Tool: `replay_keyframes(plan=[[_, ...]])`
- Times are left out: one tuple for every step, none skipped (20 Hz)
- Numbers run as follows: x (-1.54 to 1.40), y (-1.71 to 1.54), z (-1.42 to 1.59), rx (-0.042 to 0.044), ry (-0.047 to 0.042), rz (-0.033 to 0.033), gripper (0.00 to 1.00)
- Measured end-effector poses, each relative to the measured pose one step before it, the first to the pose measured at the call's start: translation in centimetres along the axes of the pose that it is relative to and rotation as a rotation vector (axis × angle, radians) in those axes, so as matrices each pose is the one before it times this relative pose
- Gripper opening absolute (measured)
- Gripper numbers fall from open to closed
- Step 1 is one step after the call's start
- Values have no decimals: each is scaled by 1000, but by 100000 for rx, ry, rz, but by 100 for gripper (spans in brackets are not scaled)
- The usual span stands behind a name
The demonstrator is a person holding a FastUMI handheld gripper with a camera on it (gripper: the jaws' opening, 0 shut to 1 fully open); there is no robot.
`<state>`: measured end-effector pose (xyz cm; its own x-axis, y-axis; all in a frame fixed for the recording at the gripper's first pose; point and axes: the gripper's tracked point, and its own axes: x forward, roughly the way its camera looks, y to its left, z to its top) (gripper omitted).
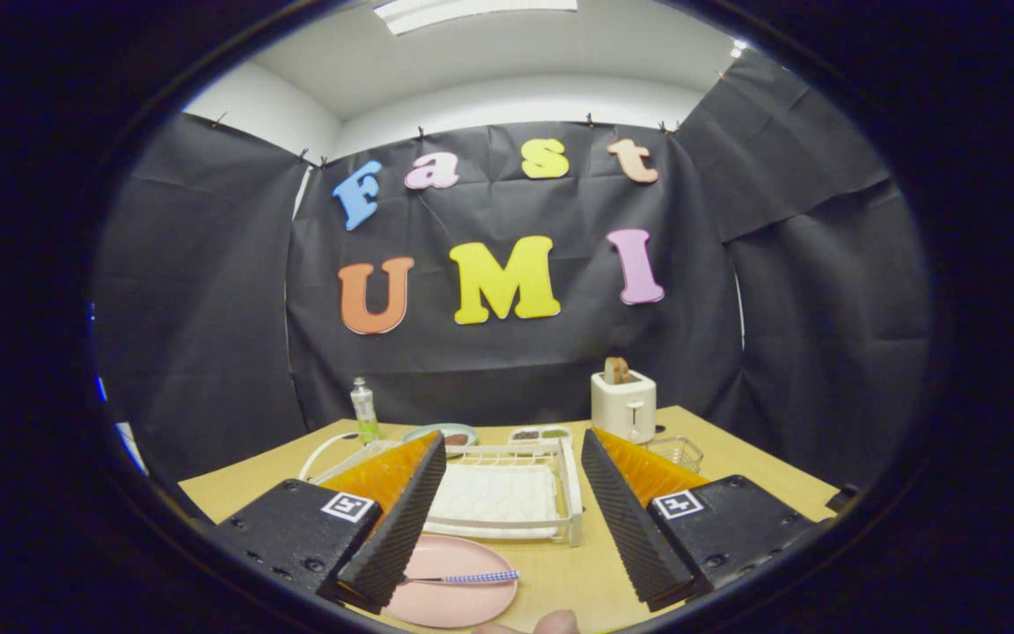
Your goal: Take the plate from the dish rack, then take the spoon from the basket and place it into the plate.
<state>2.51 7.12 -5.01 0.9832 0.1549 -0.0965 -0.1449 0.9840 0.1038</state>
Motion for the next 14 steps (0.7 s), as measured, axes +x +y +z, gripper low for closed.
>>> replay_keyframes(plan=[[-518,-841,148,-15,-706,-531,99],[-537,-1036,307,-598,-1459,-1027,99],[-476,-776,55,-1687,-716,-856,100],[-628,-893,240,-685,-1893,-1322,99],[-468,-490,311,-294,-1536,-312,100],[-390,-259,126,-222,-1074,-249,99],[-382,-210,-77,-855,277,721,99],[-453,-379,47,-1352,-309,144,99],[-253,-487,-37,-597,-88,-675,100],[-444,-308,-22,795,-788,-639,100],[-507,112,-210,1619,-486,182,100],[-359,342,-375,97,-204,968,100],[-271,347,-275,-491,60,1177,99],[-129,323,-68,-406,-419,1262,100]])
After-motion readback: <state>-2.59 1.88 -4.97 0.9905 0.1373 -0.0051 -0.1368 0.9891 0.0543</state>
